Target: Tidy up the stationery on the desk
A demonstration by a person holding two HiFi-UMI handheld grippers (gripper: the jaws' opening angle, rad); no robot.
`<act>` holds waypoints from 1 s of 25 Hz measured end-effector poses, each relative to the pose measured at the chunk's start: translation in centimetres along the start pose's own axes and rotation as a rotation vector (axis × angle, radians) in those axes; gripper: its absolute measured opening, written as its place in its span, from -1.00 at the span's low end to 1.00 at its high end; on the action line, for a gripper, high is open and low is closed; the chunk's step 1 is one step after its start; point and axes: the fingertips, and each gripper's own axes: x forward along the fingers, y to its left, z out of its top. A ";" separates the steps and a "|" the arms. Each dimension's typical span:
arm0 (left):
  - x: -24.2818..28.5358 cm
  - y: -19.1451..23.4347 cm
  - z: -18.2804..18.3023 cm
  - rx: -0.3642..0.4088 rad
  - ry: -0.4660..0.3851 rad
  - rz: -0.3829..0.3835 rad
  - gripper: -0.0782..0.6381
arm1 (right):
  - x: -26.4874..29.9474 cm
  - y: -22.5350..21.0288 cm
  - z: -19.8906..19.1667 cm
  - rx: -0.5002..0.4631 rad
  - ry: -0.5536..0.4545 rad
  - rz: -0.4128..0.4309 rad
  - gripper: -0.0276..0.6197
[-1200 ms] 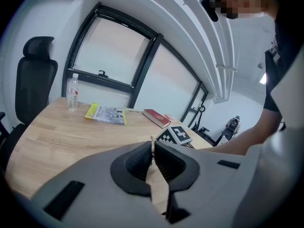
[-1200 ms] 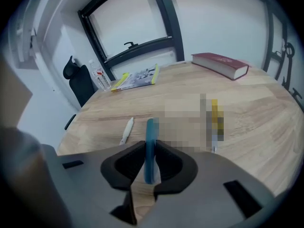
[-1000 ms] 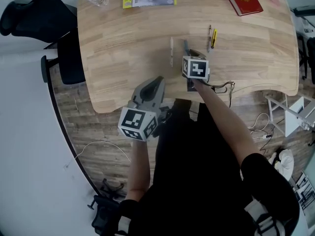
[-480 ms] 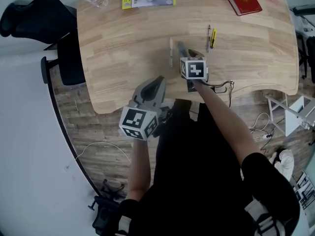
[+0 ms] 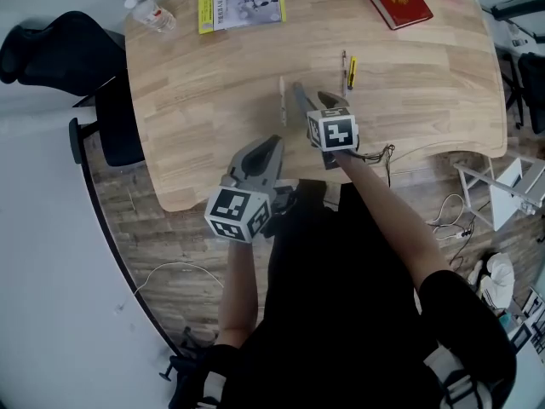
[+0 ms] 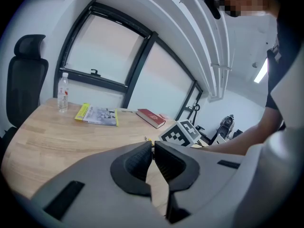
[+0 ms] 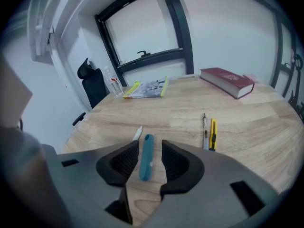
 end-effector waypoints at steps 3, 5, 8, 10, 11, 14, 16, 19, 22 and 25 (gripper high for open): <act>0.9 -1.0 0.3 0.018 0.004 -0.031 -0.66 | -2.0 -1.2 1.1 -0.037 -0.039 -0.018 -0.40; 1.6 -1.7 0.4 0.033 0.010 -0.052 -0.66 | -3.1 -2.5 1.5 -0.040 -0.059 -0.041 -0.41; 2.5 -2.8 0.7 0.050 0.018 -0.081 -0.66 | -4.3 -5.1 1.6 -0.018 -0.073 -0.090 -0.43; 3.1 -3.4 0.8 0.058 0.027 -0.093 -0.66 | -4.5 -7.0 1.5 0.004 -0.072 -0.120 -0.43; 3.4 -3.7 0.8 0.060 0.031 -0.097 -0.66 | -4.5 -7.9 1.4 0.010 -0.070 -0.135 -0.43; 4.0 -4.3 0.7 0.063 0.045 -0.106 -0.66 | -3.8 -10.1 1.3 0.006 -0.057 -0.175 -0.45; 4.2 -4.5 0.4 0.065 0.057 -0.106 -0.66 | -3.0 -11.2 1.0 -0.001 -0.047 -0.195 -0.46; 4.5 -4.7 0.0 0.059 0.074 -0.100 -0.66 | -1.6 -12.7 0.6 0.013 -0.028 -0.219 -0.50; 4.8 -4.7 -0.3 0.052 0.091 -0.088 -0.66 | -0.2 -13.9 0.4 0.036 -0.005 -0.224 -0.50; 5.1 -4.5 -0.6 0.044 0.101 -0.073 -0.66 | 0.9 -14.6 0.3 0.017 0.016 -0.235 -0.50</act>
